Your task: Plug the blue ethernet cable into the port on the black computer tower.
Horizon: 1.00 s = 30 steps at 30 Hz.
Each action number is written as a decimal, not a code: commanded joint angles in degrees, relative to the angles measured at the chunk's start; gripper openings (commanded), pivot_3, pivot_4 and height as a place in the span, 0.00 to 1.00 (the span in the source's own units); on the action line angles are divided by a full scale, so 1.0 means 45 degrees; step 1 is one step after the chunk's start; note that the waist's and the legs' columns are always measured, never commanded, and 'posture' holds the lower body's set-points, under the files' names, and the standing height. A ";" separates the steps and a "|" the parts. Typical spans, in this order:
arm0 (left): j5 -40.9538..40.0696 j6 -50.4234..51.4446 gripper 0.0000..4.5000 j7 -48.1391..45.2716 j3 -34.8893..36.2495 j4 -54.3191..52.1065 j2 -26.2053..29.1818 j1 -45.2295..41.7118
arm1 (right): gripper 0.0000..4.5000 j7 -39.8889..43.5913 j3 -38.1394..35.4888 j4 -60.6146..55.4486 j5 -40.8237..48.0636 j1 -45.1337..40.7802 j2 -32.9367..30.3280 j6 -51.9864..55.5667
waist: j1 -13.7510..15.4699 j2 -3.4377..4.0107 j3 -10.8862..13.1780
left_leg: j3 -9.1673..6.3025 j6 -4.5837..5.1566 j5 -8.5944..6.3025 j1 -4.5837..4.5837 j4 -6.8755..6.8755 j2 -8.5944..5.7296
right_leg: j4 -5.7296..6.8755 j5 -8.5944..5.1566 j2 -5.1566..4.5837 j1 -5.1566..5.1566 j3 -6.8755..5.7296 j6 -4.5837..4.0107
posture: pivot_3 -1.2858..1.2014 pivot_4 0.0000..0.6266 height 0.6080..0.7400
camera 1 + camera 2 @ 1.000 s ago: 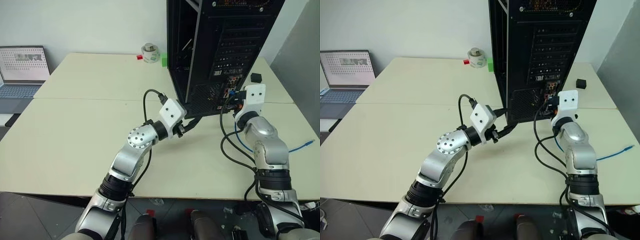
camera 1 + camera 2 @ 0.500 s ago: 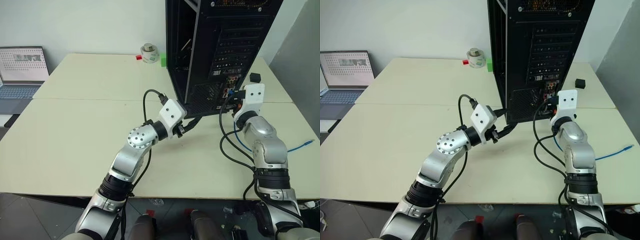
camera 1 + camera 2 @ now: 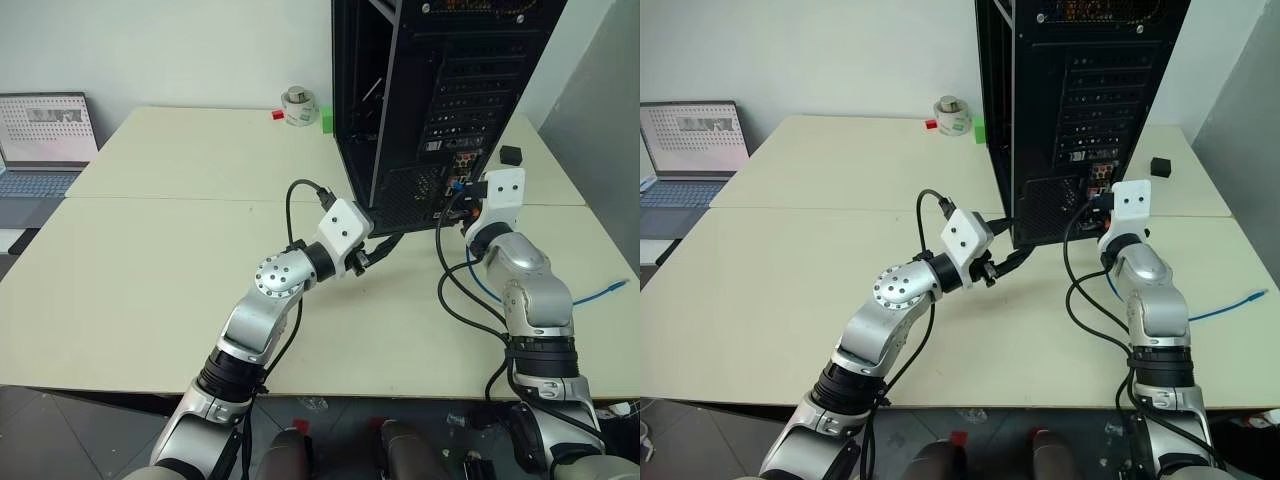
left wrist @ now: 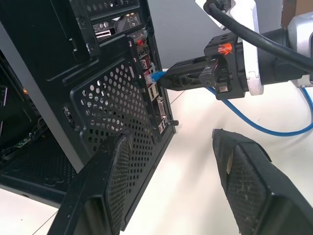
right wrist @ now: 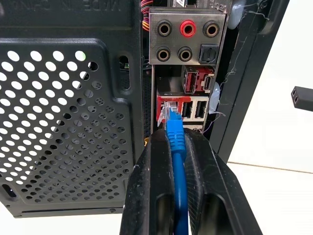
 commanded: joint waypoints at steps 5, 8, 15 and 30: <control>0.0019 -0.0167 0.61 -0.0016 0.0109 -0.0548 -0.0071 -0.0025 | 0.00 -0.0383 -0.0236 -0.0112 0.0059 -0.0554 0.0183 0.0245 | -0.0001 0.0000 0.0000 | 0.0002 0.0000 0.0000 0.0000 0.0000 0.0000 | 0.0000 0.0000 0.0000 0.0000 0.0002 0.0000 | 0.52 0.24 1.00; 0.0007 -0.0159 0.61 -0.0005 0.0114 -0.0554 -0.0085 -0.0001 | 0.00 -0.0449 -0.0187 -0.0093 0.0047 -0.0618 0.0259 0.0364 | -0.0002 0.0000 0.0000 | 0.0003 0.0000 0.0000 0.0001 0.0000 0.0000 | 0.0000 0.0000 0.0000 0.0000 0.0003 0.0000 | 0.52 0.24 1.00; -0.0010 -0.0162 0.61 -0.0003 0.0132 -0.0559 -0.0116 0.0028 | 0.00 -0.0504 -0.0016 0.0360 -0.0077 -0.0995 0.0368 0.0272 | -0.0028 0.0001 -0.0001 | 0.0009 0.0000 0.0000 0.0007 0.0000 0.0001 | 0.0001 0.0000 0.0000 0.0000 0.0008 0.0000 | 0.52 0.24 1.00; 0.0020 -0.0090 0.61 0.0094 0.0156 -0.0668 -0.0186 0.0110 | 0.00 -0.0227 -0.0043 0.1185 -0.0013 -0.1386 0.0358 -0.0181 | -0.0171 0.0002 -0.0002 | 0.0019 0.0000 0.0000 0.0013 0.0000 0.0007 | 0.0006 0.0000 0.0007 0.0000 0.0017 0.0000 | 0.52 0.24 1.00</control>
